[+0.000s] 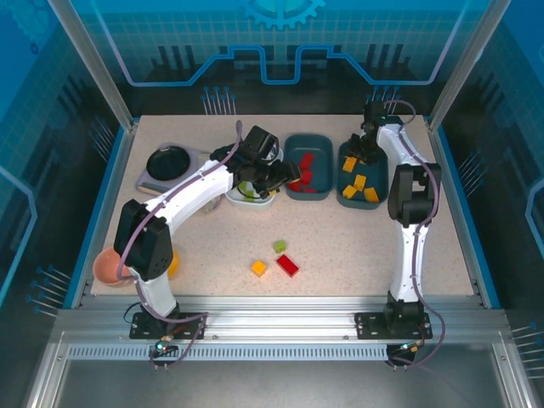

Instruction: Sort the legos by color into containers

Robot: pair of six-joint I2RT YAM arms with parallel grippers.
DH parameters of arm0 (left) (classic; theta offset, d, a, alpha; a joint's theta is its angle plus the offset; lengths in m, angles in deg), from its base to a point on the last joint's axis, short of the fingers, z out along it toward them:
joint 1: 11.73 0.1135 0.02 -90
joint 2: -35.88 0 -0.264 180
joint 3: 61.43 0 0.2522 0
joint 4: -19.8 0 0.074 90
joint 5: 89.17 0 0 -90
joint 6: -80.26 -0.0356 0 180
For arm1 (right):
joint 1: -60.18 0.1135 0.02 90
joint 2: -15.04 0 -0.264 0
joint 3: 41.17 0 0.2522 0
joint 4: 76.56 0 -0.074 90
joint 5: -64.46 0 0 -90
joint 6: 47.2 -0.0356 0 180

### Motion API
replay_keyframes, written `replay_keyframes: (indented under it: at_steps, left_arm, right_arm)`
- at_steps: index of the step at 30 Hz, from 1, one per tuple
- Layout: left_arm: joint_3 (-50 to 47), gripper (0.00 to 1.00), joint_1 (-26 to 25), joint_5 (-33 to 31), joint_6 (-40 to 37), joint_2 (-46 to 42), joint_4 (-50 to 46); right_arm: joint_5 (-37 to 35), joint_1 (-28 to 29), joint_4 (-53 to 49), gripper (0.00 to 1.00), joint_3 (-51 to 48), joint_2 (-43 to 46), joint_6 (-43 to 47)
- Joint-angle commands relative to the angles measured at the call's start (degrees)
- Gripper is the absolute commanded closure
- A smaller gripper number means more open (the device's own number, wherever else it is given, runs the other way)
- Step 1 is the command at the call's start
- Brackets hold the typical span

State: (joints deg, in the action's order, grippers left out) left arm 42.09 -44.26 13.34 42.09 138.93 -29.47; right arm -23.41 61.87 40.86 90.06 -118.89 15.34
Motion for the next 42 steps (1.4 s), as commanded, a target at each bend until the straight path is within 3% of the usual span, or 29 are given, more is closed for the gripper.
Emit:
replay_keyframes:
  at_steps: [1,4,10,18,24,28,34,42]
  left_arm:
    - [1.1,0.29,-0.5,0.0,-2.0,0.0,-3.3]
    - [0.3,0.3,-0.9,-0.3,-2.3,-0.6,-4.2]
    - [-1.2,0.29,-1.5,-1.8,-4.3,-2.3,-8.9]
    - [-4.7,0.25,-3.5,0.7,0.5,1.1,-13.4]
    - [-2.8,0.24,-6.3,2.8,5.7,7.7,-17.8]
    - [-5.3,0.23,-7.1,4.3,9.0,9.2,-17.2]
    - [-6.6,0.23,-7.7,4.6,10.5,11.8,-15.3]
    - [-6.2,0.37,-7.7,3.6,11.7,14.5,-14.5]
  right_arm:
    - [0.7,-0.8,-3.8,0.48,2.0,-1.2,-0.7]
    - [0.7,-0.6,-4.0,0.38,2.1,0.1,-0.1]
    - [-3.3,2.5,-2.4,0.36,-2.2,11.9,2.6]
    - [-5.2,14.9,5.9,0.28,-28.7,38.1,5.3]
    - [-1.4,26.9,10.0,0.22,-51.8,56.8,5.0]
    - [1.9,32.1,11.3,0.18,-61.9,67.4,3.0]
    - [4.4,33.4,9.0,0.18,-66.7,74.7,2.5]
    - [4.3,33.4,8.6,0.18,-66.8,75.4,2.6]
